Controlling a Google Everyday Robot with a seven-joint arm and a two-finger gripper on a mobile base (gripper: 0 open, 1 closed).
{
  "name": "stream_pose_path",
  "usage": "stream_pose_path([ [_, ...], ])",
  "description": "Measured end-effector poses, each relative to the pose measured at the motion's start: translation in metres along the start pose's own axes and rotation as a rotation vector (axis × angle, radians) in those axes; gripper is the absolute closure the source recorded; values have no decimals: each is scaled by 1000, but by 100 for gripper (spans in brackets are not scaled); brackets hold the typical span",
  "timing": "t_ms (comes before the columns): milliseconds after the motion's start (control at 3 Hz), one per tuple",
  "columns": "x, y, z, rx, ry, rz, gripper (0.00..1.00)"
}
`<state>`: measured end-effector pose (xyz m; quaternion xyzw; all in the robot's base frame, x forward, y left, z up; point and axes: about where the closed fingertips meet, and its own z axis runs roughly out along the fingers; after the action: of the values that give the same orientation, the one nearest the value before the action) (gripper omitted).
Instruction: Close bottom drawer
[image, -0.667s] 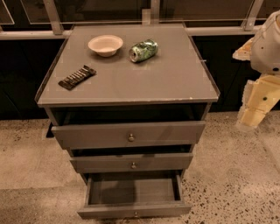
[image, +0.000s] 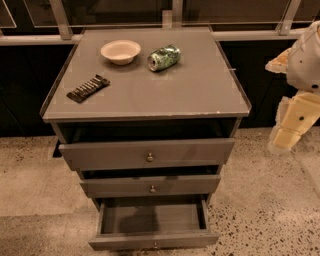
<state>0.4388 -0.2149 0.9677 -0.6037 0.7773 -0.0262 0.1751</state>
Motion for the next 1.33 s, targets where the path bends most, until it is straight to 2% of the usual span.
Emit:
stream_pose_path([
  [333, -1, 24, 30, -2, -81, -14, 0],
  [667, 18, 58, 105, -64, -182, 41, 0],
  [1000, 41, 92, 196, -131, -240, 127, 0],
  [1333, 43, 83, 209, -88, -247, 144, 8],
])
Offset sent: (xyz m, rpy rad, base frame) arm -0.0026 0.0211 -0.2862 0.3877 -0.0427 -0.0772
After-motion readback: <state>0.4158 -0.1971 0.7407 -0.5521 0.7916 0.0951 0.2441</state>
